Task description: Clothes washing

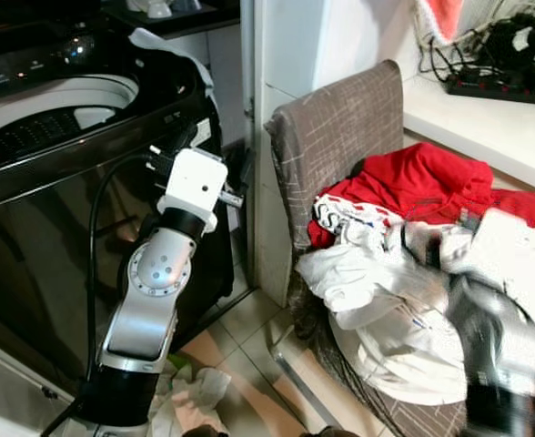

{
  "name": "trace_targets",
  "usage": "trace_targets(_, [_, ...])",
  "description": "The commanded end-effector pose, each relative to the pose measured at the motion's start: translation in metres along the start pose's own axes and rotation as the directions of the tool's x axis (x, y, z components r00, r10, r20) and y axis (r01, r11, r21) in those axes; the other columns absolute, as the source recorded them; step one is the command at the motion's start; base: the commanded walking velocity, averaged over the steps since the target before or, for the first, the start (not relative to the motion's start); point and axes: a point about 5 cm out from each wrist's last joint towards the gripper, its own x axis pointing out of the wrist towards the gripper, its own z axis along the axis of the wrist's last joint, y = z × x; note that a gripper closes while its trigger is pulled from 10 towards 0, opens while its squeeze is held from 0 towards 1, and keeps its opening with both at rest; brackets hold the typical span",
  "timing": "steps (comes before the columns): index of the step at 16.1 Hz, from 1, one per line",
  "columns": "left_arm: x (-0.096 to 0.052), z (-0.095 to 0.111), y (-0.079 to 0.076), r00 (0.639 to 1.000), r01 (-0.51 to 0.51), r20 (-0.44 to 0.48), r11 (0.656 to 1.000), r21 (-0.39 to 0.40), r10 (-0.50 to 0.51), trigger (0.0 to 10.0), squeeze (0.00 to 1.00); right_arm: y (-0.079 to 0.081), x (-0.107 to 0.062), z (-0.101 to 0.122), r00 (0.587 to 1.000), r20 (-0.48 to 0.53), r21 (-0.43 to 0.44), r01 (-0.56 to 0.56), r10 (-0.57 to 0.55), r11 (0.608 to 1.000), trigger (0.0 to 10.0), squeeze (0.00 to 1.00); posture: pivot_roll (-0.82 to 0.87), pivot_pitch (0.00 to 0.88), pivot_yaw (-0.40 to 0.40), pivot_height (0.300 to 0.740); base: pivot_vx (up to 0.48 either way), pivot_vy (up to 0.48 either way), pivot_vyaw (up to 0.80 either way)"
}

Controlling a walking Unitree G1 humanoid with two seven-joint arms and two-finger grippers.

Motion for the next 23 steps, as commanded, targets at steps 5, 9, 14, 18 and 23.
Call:
trace_targets(5, [0.006,0.002,-0.003,1.000,0.005,0.013,1.000,-0.008,-0.005,10.0,0.00,-0.014,0.027,-0.042,0.983,-0.168,-0.067,0.067,-0.078,0.995,9.3,0.00,-0.07,0.018,-0.016,0.723,0.000,0.000,0.00])
trace_targets(9, [0.009,0.004,0.001,1.000,-0.001,0.024,1.000,0.002,0.001,10.0,0.00,0.004,0.037,-0.039,0.989,-0.149,-0.040,0.015,-0.020,0.999,0.0,0.00,-0.05,0.016,-0.006,0.723,0.000,0.000,0.00])
trace_targets(14, [0.011,0.009,-0.001,0.999,-0.006,0.047,1.000,0.022,0.005,10.0,0.00,0.027,0.049,-0.027,0.995,-0.020,-0.100,-0.101,0.100,0.990,0.0,0.00,-0.02,0.043,-0.035,0.723,0.000,0.000,0.00])
trace_targets(18, [0.005,0.002,-0.006,1.000,0.006,0.002,0.999,-0.044,-0.006,10.0,0.00,0.048,0.042,-0.005,0.970,0.138,-0.207,-0.171,0.202,0.963,0.0,0.00,-0.03,0.053,-0.042,0.723,0.000,0.000,0.00])
trace_targets(23, [-0.008,-0.036,0.009,0.953,-0.201,-0.242,0.979,-0.047,0.184,10.0,0.00,0.048,0.040,0.002,0.955,0.193,-0.228,-0.179,0.225,0.957,0.0,0.00,-0.04,0.034,-0.035,0.723,0.000,0.000,0.00])
